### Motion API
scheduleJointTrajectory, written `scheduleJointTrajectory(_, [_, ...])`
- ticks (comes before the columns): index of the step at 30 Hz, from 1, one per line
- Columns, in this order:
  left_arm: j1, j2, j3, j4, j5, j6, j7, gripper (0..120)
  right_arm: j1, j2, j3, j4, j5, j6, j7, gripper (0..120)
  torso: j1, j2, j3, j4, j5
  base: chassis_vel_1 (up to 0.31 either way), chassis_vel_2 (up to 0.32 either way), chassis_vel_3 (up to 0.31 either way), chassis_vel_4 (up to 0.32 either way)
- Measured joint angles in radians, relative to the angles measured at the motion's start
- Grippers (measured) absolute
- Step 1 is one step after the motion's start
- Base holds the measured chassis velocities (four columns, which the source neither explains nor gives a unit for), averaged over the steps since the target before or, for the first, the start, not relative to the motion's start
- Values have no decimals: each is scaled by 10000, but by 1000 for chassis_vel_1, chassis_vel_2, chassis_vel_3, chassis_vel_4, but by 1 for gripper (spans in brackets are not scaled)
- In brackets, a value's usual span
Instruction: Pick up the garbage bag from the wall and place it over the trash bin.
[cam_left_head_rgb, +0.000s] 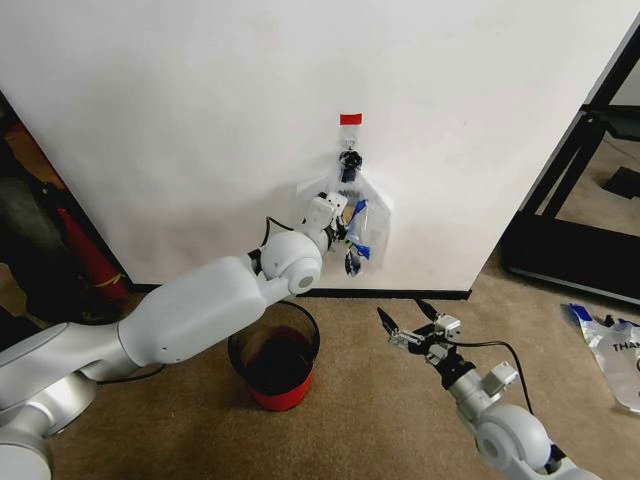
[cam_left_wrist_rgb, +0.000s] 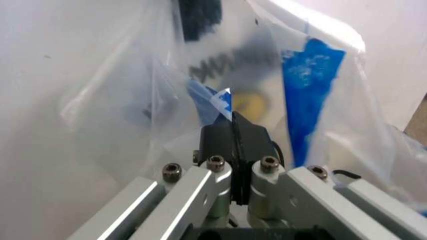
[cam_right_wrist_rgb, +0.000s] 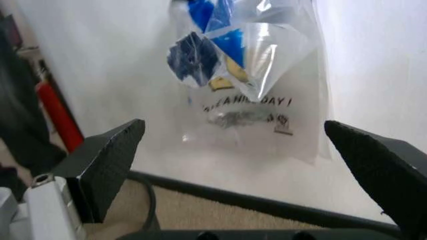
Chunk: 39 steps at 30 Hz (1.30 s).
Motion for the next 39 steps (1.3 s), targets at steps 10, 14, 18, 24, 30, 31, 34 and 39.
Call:
scheduleJointTrajectory(10, [548, 354, -461, -711, -104, -191, -407, 0, 1557, -390, -698, 575, 1936, -547, 1062, 100, 0, 0, 0, 3, -2, 0, 0, 0, 0])
scheduleJointTrajectory(14, [667, 292, -459, -827, -100, -218, -498, 0, 2494, -540, -1134, 556, 2736, -815, 1025, 100, 0, 0, 0, 0, -1, 0, 0, 0, 0])
scheduleJointTrajectory(18, [695, 316, -440, -920, -100, -221, -530, 0, 3533, -779, -1841, 237, 3359, -995, 928, 100, 1, 0, 1, 1, 1, 0, 0, 0, 0])
scheduleJointTrajectory(24, [727, 405, -432, -1020, -112, -222, -590, 0, 5433, -898, -3194, -664, 4116, -1205, 691, 100, 1, -1, 1, 3, -1, 0, 0, 0, 0])
scheduleJointTrajectory(30, [784, 454, -455, -1097, -131, -221, -600, 0, 6195, -884, -3706, -1299, 4319, -1261, 667, 100, 1, -1, 1, 2, 0, 0, 0, 0, 0])
scheduleJointTrajectory(31, [789, 454, -461, -1097, -131, -221, -600, 0, 6261, -925, -3756, -1400, 4347, -1290, 667, 100, 1, 0, 1, 2, 0, 0, 0, 0, 0])
scheduleJointTrajectory(34, [792, 450, -468, -1103, -130, -220, -598, 0, 6338, -1075, -3838, -1529, 4462, -1432, 667, 100, 1, 0, 1, 0, 0, 0, 0, 0, 0])
scheduleJointTrajectory(39, [802, 452, -461, -1169, -128, -219, -599, 0, 6340, -1196, -3799, -1586, 4544, -1545, 743, 100, 1, -1, 1, 1, 2, 0, 0, 0, 0])
